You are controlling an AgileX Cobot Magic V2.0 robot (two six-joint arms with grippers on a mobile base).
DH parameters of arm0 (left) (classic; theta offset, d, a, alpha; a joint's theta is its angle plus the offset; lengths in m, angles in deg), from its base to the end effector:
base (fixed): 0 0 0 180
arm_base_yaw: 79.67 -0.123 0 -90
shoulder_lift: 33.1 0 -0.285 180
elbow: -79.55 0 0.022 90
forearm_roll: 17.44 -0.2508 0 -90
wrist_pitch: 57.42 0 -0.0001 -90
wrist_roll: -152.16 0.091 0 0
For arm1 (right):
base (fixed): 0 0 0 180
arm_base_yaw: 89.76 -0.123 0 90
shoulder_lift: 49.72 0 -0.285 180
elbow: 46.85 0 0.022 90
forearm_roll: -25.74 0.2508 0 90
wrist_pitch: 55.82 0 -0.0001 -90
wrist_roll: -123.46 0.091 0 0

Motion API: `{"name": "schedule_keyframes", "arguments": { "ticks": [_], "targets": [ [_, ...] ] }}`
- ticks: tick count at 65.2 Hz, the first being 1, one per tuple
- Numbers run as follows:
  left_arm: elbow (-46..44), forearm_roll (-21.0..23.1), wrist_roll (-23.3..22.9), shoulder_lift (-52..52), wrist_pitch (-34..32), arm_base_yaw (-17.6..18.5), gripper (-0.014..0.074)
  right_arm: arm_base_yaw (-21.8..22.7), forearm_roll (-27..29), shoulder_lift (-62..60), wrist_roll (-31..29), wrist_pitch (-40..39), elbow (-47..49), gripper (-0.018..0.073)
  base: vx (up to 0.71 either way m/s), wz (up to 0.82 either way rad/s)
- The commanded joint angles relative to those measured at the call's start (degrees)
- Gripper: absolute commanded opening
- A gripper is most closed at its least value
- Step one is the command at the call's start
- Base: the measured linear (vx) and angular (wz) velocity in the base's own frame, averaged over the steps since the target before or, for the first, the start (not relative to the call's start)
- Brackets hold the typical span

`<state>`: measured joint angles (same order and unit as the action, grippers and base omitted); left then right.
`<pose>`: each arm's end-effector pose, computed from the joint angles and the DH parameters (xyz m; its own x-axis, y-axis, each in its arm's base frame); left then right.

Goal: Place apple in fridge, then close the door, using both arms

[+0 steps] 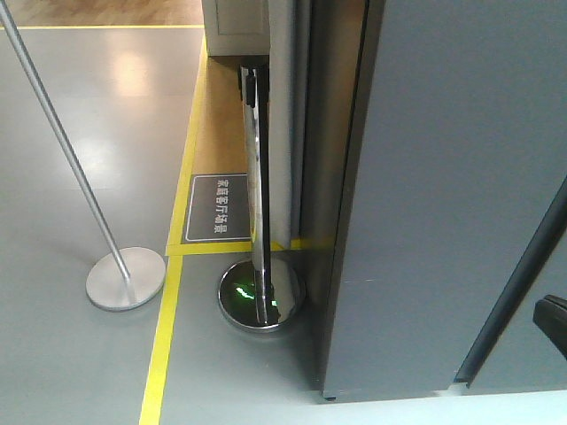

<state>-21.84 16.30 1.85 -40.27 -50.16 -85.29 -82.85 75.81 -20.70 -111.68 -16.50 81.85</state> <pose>0.0568 -0.0009 0.1960 -0.0298 -0.0700 -0.9971 -0.0299 0.9972 -0.0691 0.0747 0.0355 0.3004 -0.2246 -0.1617 -0.9609 -0.4113 0.9097 -0.0570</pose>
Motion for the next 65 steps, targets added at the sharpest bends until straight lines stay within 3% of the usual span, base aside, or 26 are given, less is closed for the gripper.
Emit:
{"name": "schedule_keyframes", "arguments": {
  "ticks": [1, 13, 16, 19, 22, 26, 32, 36, 41, 65],
  "targets": [
    [-1.42, 0.73, -0.50, 0.83, -4.55, -0.13, -0.0008, -0.05, 2.05, 0.43, -0.64, -2.19, 1.46, -0.0003, 0.00, 0.00],
    [-1.42, 0.14, -0.70, 0.83, -4.58, -0.13, -0.0008, -0.05, 2.05, 0.43, -0.64, -2.19, 1.46, -0.0003, 0.00, 0.00],
    [-1.42, -2.15, -1.85, 0.83, -4.58, -0.13, -0.0008, -0.05, 2.05, 0.43, -0.64, -2.19, 1.46, -0.0003, 0.00, 0.00],
    [-1.42, -7.26, -4.96, 0.83, -4.58, -0.13, -0.0008, -0.05, 2.05, 0.43, -0.64, -2.19, 1.46, -0.0003, 0.00, 0.00],
    [-1.42, -12.94, -10.04, 0.83, -4.64, -0.13, -0.0008, -0.05, 2.05, 0.43, -0.64, -2.19, 1.46, -0.0003, 0.00, 0.00],
    [-1.42, -23.01, -22.04, 0.83, -4.80, -0.13, -0.0008, -0.05, 2.05, 0.43, -0.64, -2.19, 1.46, -0.0003, 0.00, 0.00],
    [-1.31, -34.13, -37.95, 0.83, -4.97, -0.13, -0.0008, -0.05, 2.05, 0.43, -0.64, -2.19, 1.46, -0.0003, 0.00, 0.00],
    [-1.12, -38.64, -45.34, 0.83, -4.97, -0.13, -0.0008, -0.05, 2.05, 0.43, -0.64, -2.19, 1.46, -0.0003, 0.00, 0.00],
    [-0.98, -39.74, -48.67, 0.88, -5.16, -0.08, -0.0008, -0.05, 2.05, 0.43, -0.64, -2.19, 1.46, -0.0003, 0.00, 0.00],
    [-1.04, -38.25, -48.66, 0.88, -5.22, -0.08, -0.0008, -0.05, 2.05, 0.43, -0.64, -2.19, 1.46, -0.0003, 0.00, 0.00]
  ]
}}
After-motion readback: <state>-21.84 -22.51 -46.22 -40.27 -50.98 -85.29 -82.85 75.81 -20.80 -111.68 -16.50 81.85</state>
